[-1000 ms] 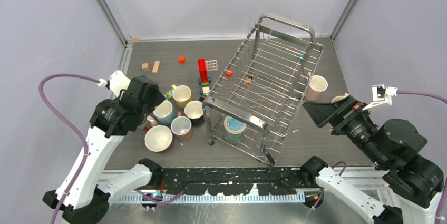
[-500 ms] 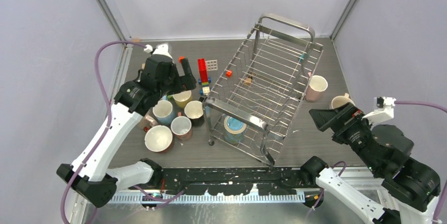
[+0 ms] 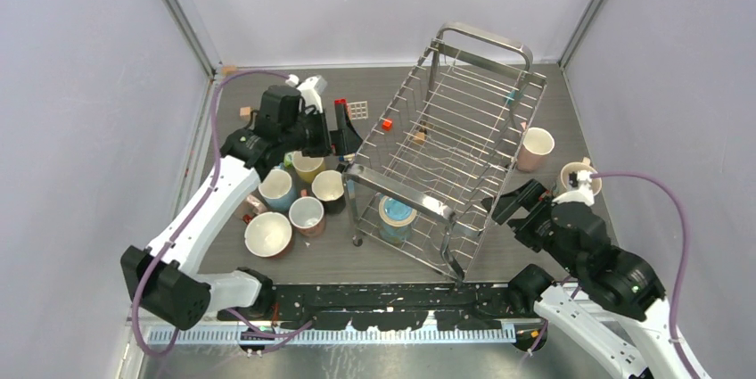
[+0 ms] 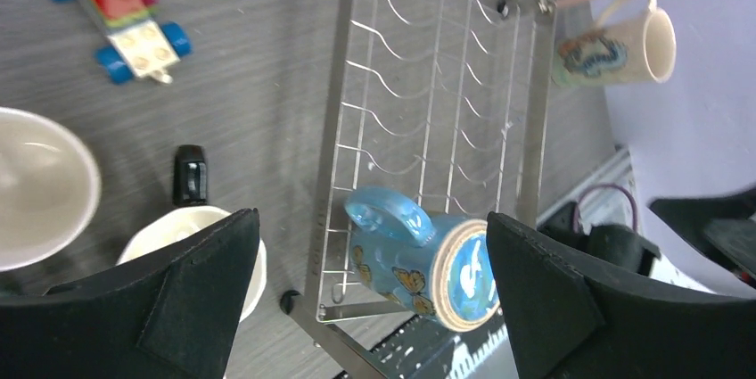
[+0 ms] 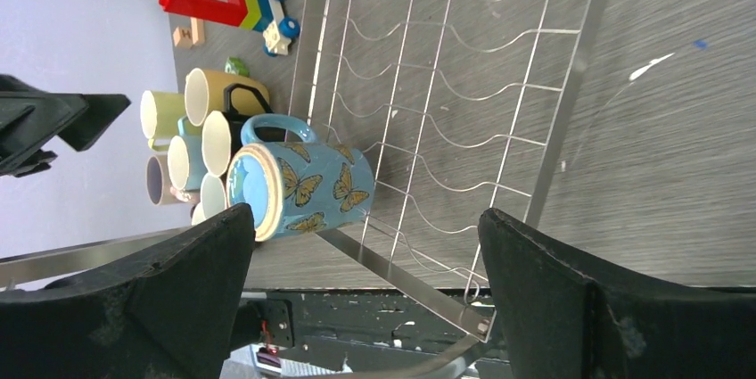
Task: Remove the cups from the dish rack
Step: Move the cup to the dish rack.
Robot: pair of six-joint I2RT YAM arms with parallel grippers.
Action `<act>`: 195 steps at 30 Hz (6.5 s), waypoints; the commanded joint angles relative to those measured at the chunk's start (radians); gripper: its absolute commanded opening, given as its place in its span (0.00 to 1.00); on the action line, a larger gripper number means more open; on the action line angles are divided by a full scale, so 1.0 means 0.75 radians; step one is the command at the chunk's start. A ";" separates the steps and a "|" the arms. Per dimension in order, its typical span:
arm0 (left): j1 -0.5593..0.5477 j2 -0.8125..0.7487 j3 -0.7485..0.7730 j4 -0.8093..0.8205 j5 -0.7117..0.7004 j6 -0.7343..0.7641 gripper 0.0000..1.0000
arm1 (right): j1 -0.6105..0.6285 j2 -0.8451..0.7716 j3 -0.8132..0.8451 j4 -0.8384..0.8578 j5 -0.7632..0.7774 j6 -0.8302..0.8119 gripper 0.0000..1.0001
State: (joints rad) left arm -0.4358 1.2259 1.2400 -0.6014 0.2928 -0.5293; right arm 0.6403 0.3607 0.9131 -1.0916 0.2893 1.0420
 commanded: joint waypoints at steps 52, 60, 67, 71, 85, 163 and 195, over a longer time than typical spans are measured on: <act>-0.236 0.181 -0.440 0.338 0.638 -0.085 0.80 | 0.019 0.550 -0.695 1.438 -0.840 0.194 0.84; -0.263 0.207 -0.457 0.429 0.657 -0.149 0.69 | 0.026 0.611 -0.681 1.500 -0.846 0.206 0.80; -0.286 0.250 -0.450 0.506 0.658 -0.194 0.62 | 0.026 0.628 -0.644 1.509 -0.811 0.213 0.71; -0.286 0.259 -0.449 0.543 0.648 -0.211 0.60 | 0.027 0.627 -0.630 1.504 -0.783 0.208 0.65; -0.287 0.344 -0.394 0.595 0.607 -0.206 0.58 | 0.025 0.745 -0.525 1.487 -0.703 0.115 0.59; -0.183 0.590 0.301 0.134 0.290 0.182 1.00 | -0.083 0.966 -0.524 1.856 -0.592 0.287 0.89; -0.297 0.511 0.070 0.382 0.194 0.276 1.00 | -0.084 0.787 -0.638 1.607 -0.344 0.194 0.52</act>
State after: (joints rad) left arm -0.6506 1.6180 1.3022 -0.3862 0.4580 -0.3325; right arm 0.5739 0.9073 0.4416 0.0116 -0.0074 1.1980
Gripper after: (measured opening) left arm 0.996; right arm 0.532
